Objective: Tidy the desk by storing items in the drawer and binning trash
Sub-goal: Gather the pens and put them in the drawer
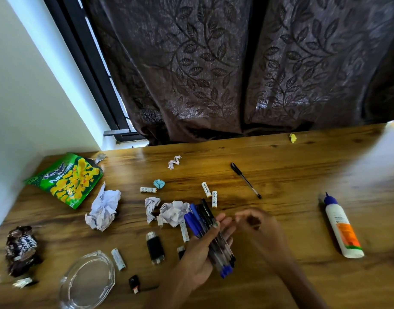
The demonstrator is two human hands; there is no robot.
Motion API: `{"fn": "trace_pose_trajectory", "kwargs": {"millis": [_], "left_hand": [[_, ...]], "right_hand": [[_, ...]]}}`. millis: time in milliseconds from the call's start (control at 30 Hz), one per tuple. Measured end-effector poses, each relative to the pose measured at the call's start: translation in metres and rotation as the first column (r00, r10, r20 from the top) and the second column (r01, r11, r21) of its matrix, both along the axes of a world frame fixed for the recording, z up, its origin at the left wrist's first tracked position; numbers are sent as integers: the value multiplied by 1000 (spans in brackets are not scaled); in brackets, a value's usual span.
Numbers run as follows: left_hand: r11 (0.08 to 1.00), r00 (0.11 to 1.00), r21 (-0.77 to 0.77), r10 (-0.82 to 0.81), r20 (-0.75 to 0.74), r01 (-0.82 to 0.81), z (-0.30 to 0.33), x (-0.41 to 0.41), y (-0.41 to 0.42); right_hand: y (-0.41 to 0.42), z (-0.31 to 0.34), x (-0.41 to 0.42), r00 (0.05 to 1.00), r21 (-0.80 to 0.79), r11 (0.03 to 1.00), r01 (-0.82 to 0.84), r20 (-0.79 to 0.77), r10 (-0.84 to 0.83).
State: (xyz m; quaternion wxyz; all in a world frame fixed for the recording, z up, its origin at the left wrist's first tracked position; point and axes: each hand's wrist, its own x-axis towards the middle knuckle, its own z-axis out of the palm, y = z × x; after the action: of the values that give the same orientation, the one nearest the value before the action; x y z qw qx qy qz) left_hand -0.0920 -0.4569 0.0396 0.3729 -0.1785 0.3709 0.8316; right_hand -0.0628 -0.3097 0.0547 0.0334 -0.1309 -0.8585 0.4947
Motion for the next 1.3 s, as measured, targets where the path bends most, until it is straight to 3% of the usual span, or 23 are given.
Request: {"fn": "trace_pose_trajectory", "kwargs": {"millis": [133, 300, 400, 533, 633, 700, 800, 933, 1100, 1300], "left_hand": [[1000, 1000, 11, -3, -30, 3, -2, 0, 0], [1000, 999, 8, -14, -46, 15, -2, -1, -1], [1000, 999, 9, 11, -48, -10, -1, -2, -4], [1000, 999, 14, 23, -46, -23, -1, -3, -7], [1000, 998, 19, 20, -51, -19, -2, -4, -8], [1000, 998, 23, 16, -57, -15, -3, -3, -8], [999, 998, 31, 17, -59, -15, -3, -2, -6], [1000, 996, 25, 13, -84, -11, 0, 5, -3], [1000, 989, 4, 22, -144, -22, 7, 23, -4], [997, 988, -3, 81, -129, -82, 4, 48, -17]], "right_hand": [[37, -19, -38, 975, 222, 953, 206, -135, -179], [67, -67, -78, 973, 499, 845, 192, 17, -230], [66, -78, -80, 958, 539, 799, 267, -61, -279], [65, -84, -75, 953, 472, 829, 300, -114, -280], [60, -71, -59, 947, 169, 932, 320, -76, -312], [46, -52, -37, 947, -58, 948, 313, -63, -316], [16, -28, 3, 977, -202, 956, 210, 4, -214], [-14, -27, 36, 992, -191, 978, 81, 112, -60], [-27, -24, 51, 993, -174, 983, 59, 112, -40], [-28, -13, 65, 988, -172, 981, -95, 105, 114]]}}
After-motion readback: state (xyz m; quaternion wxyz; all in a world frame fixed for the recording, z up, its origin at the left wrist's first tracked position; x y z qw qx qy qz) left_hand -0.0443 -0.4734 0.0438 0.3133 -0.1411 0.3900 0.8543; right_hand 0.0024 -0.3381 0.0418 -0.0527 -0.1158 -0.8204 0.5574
